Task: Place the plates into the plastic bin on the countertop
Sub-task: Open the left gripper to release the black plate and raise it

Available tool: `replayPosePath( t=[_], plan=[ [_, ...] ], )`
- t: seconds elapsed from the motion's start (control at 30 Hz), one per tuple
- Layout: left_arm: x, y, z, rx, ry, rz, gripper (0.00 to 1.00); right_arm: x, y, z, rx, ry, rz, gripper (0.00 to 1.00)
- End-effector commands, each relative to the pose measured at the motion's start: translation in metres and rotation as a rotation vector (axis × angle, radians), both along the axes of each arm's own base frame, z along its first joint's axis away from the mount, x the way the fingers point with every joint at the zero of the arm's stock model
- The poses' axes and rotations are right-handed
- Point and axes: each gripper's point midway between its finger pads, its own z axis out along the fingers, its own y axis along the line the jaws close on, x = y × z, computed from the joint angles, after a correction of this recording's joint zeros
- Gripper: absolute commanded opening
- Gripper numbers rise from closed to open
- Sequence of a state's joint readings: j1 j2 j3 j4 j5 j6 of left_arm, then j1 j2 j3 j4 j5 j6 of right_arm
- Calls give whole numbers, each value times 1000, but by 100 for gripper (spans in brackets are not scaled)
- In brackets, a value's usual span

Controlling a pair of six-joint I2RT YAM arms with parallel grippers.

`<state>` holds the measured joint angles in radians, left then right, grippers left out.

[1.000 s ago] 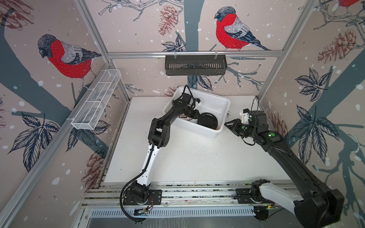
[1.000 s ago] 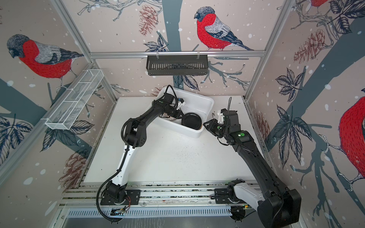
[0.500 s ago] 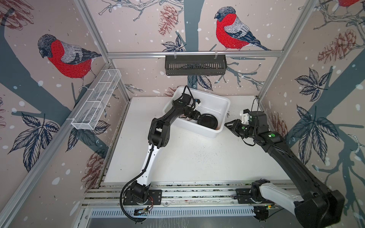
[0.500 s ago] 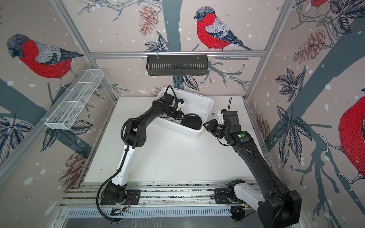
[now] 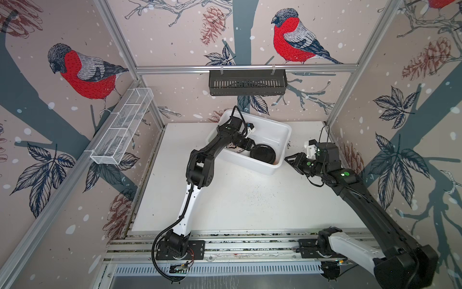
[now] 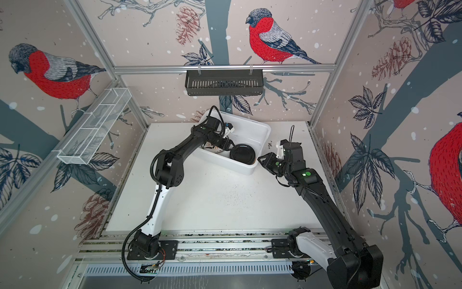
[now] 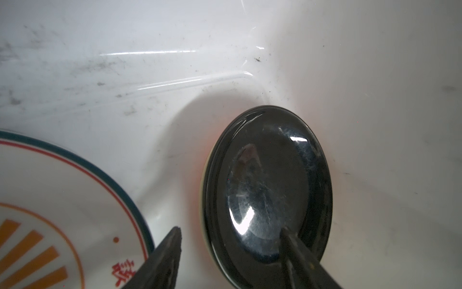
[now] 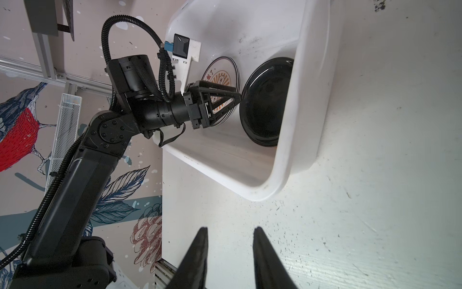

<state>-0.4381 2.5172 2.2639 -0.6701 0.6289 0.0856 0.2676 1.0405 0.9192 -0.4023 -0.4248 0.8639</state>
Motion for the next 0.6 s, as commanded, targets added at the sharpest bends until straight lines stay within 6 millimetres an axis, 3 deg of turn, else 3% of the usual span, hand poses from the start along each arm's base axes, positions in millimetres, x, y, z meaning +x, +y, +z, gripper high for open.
replayPosePath(
  t=[0.0, 0.47, 0.57],
  plan=[
    [-5, -6, 0, -18, 8, -29, 63, 4, 0, 6, 11, -28, -9, 33],
    [-21, -15, -12, -3, 40, -74, 61, 3, 1, 6, 11, -24, -2, 33],
    [-20, -15, -6, -4, 22, -77, 61, 2, 1, 6, 11, -26, -3, 33]
  ],
)
